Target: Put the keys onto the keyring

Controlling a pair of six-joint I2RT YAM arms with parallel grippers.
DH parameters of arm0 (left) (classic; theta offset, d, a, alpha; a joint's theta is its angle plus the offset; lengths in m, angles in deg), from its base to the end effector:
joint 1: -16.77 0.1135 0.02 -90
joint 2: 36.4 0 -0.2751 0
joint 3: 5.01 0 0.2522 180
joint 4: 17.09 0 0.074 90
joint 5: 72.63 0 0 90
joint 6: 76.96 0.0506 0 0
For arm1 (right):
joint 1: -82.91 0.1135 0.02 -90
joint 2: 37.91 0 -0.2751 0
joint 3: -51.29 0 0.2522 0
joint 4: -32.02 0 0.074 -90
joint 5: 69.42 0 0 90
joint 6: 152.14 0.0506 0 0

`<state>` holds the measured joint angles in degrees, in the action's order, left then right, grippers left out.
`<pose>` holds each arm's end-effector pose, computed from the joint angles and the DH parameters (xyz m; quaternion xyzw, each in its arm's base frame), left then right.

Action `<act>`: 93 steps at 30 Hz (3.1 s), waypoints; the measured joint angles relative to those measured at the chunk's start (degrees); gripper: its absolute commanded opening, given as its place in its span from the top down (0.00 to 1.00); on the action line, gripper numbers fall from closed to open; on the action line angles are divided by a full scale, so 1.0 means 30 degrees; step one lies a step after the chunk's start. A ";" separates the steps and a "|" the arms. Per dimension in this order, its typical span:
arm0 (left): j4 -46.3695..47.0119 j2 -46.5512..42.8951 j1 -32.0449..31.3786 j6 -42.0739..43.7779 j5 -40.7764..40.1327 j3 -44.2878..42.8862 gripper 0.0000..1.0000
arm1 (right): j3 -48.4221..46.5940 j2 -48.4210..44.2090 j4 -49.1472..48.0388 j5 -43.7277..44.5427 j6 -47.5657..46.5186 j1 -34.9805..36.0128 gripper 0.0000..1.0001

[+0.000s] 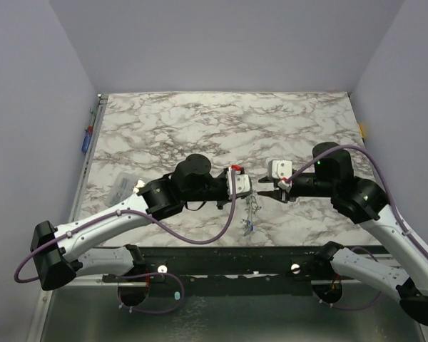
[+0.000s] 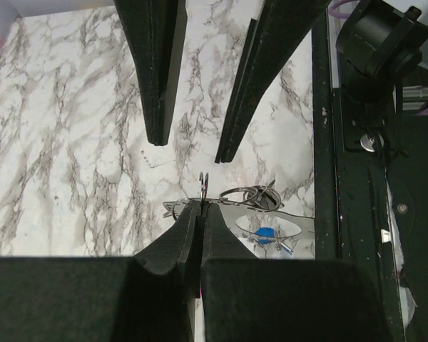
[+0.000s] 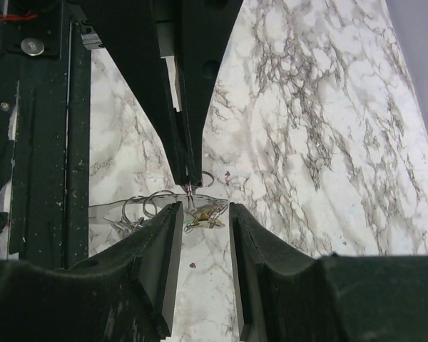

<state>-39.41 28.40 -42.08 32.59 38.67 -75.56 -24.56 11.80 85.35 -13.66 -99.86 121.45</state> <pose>0.1239 -0.2405 0.3531 0.5835 0.5407 -0.3371 0.5035 0.1164 0.1291 0.3815 -0.6243 0.5469 0.2548 0.4962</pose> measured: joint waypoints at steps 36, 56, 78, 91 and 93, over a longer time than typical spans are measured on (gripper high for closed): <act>-0.0321 0.0954 0.0000 0.0066 0.0109 -0.0714 1.00 | 0.1326 0.0415 -0.1173 0.0109 0.0080 0.0007 0.88; -0.0466 0.0925 0.0080 0.0073 0.0051 -0.0714 0.66 | 0.3818 -0.1144 -0.4044 -0.0029 0.0240 0.0007 0.99; 0.0102 -0.3089 0.0073 0.1239 -0.0903 0.0058 0.57 | 0.5107 -0.3388 -0.8823 -0.0335 0.2310 0.0007 0.99; 0.1705 -0.2863 0.0073 0.1355 -0.0816 0.0656 0.64 | 0.4532 -0.4007 -0.8837 -0.1348 0.3337 0.0007 0.99; 0.1974 -0.2732 0.0073 0.1355 -0.0772 0.0656 0.65 | 0.4466 -0.4000 -0.8837 -0.1421 0.3439 0.0007 0.99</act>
<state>-33.49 20.20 -41.86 36.66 36.35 -73.60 -11.16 -0.20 58.84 -17.93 -89.54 121.47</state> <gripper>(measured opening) 0.363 0.015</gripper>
